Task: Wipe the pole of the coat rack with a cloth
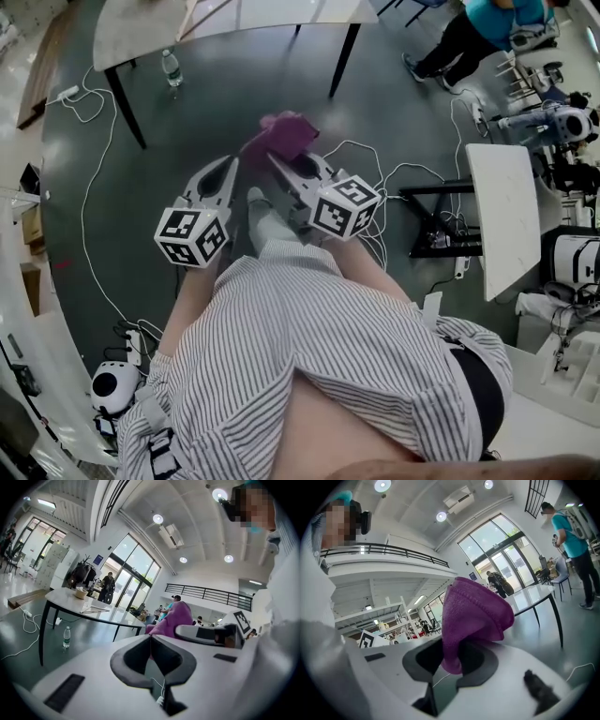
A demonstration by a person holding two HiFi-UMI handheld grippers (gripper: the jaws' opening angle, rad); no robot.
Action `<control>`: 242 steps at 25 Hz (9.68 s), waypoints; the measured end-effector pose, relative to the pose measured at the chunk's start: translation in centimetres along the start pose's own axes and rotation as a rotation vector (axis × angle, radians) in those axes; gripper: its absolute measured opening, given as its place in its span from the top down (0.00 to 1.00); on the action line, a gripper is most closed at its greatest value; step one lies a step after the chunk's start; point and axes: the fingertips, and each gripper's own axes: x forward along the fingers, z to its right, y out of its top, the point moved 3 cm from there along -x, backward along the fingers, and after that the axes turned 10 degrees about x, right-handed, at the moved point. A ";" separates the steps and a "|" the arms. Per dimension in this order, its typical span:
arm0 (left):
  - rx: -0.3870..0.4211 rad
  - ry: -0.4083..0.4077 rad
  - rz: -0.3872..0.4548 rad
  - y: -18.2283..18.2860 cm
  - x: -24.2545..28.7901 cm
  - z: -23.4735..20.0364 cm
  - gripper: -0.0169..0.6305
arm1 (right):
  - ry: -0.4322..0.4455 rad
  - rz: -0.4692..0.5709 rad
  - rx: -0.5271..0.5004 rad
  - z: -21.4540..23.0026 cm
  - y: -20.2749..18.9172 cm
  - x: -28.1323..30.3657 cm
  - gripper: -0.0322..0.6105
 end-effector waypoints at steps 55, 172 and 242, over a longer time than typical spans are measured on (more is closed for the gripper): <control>-0.032 0.102 -0.091 16.0 36.3 -39.3 0.95 | -0.077 -0.104 0.056 27.1 26.0 41.5 0.83; -0.246 0.257 -0.558 8.0 52.8 -60.9 0.95 | -0.424 -0.658 -0.060 56.6 32.4 64.7 0.82; -0.115 0.305 -0.663 4.9 49.2 -62.7 0.80 | -0.256 -0.757 -0.228 47.4 25.9 70.8 0.82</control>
